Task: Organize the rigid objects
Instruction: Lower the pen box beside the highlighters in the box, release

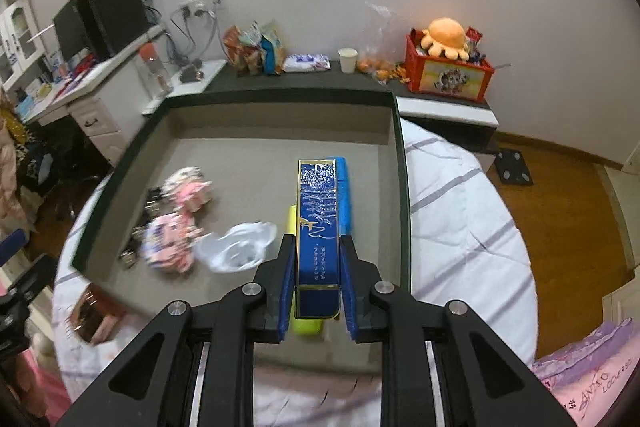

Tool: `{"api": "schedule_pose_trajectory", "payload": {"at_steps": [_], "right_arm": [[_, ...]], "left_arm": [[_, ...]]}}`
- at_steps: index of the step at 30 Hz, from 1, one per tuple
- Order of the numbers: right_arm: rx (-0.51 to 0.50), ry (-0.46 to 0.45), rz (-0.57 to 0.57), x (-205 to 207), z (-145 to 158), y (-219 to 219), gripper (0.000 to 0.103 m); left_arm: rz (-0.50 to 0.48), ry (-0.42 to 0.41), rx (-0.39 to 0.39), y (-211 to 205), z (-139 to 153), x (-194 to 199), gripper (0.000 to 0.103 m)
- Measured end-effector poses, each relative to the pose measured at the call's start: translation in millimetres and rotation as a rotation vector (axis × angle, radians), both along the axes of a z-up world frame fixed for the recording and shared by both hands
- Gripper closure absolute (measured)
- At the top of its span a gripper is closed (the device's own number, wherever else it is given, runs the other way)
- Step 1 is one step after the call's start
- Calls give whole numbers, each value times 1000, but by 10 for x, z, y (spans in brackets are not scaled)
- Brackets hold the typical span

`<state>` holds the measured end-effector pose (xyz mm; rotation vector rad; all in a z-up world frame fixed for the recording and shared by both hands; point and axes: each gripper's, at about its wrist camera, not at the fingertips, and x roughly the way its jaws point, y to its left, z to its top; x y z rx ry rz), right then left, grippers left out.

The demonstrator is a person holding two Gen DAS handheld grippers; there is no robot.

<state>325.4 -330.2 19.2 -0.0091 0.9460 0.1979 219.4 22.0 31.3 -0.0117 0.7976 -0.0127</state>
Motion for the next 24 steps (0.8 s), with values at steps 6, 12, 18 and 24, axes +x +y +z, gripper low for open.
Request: {"api": "schedule_pose_trajectory", "payload": {"at_steps": [6, 12, 18, 24], "right_arm": [[-18, 52, -13, 250, -290, -31, 82], [-3, 32, -12, 244, -265, -34, 58], [28, -30, -16, 7, -77, -70, 47], [57, -85, -15, -436, 112, -102, 25]], "left_arm": [[12, 39, -17, 41, -147, 152, 0], [6, 43, -20, 37, -148, 121, 0], [4, 35, -12, 49, -109, -53, 0], [14, 49, -21, 156, -169, -360, 0]]}}
